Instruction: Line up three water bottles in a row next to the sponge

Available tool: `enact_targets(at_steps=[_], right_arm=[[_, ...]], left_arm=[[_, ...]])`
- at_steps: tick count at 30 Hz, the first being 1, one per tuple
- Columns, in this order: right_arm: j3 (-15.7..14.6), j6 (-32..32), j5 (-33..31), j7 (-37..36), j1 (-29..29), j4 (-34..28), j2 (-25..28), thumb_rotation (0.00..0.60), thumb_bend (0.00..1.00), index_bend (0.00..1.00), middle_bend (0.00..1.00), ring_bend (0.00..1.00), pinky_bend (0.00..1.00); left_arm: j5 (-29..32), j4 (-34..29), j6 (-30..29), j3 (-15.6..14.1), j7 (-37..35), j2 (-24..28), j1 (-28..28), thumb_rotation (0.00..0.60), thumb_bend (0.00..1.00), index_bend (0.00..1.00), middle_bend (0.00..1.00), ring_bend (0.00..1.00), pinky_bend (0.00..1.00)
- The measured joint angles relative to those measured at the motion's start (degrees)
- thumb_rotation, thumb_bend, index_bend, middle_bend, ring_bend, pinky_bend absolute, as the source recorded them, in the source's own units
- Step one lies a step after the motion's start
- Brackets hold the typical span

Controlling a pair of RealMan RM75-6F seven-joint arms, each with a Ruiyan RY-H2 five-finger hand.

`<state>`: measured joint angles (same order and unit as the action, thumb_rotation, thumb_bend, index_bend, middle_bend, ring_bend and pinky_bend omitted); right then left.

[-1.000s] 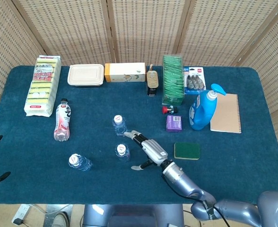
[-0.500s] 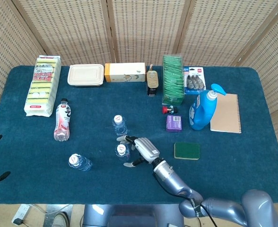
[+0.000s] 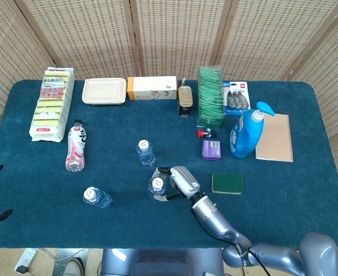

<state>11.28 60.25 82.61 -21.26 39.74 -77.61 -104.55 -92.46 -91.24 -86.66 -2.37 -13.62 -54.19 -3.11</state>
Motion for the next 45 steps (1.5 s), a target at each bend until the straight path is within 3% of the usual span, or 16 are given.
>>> enact_targets(at_steps=[8, 14, 39, 42, 45], right_arm=[[1.11, 1.48, -1.19, 0.65, -1.65, -1.74, 6.28, 0.600, 0.27, 0.49, 0.59, 0.53, 0.69], [-0.18, -0.55, -2.51, -0.75, -2.86, 0.40, 9.66, 0.600, 0.28, 0.50, 0.61, 0.54, 0.69], [-3.87, 2.63, 0.50, -6.79, -7.03, 4.03, 13.27, 0.600, 0.25, 0.49, 0.59, 0.52, 0.70], [-4.33, 2.75, 1.07, -7.70, -7.24, 3.75, 13.83, 0.600, 0.20, 0.41, 0.49, 0.44, 0.68], [-4.84, 2.60, 1.79, -10.24, -7.36, 2.55, 15.00, 0.600, 0.11, 0.27, 0.26, 0.26, 0.58]], left_arm=[[-1.24, -0.06, -0.33, -0.55, -0.23, 0.03, 0.15, 0.600, 0.03, 0.00, 0.00, 0.00, 0.07], [-2.58, 0.67, -1.62, -1.04, -1.52, 0.04, 0.54, 0.600, 0.03, 0.00, 0.00, 0.00, 0.07], [-1.26, -0.48, 1.51, -1.07, 1.00, -0.25, -0.66, 0.600, 0.03, 0.00, 0.00, 0.00, 0.07], [-1.19, -0.47, 1.47, -1.06, 0.89, -0.19, -0.66, 0.600, 0.03, 0.00, 0.00, 0.00, 0.07], [-1.32, -0.40, 1.38, -1.11, 0.84, -0.20, -0.64, 0.600, 0.03, 0.00, 0.00, 0.00, 0.07]])
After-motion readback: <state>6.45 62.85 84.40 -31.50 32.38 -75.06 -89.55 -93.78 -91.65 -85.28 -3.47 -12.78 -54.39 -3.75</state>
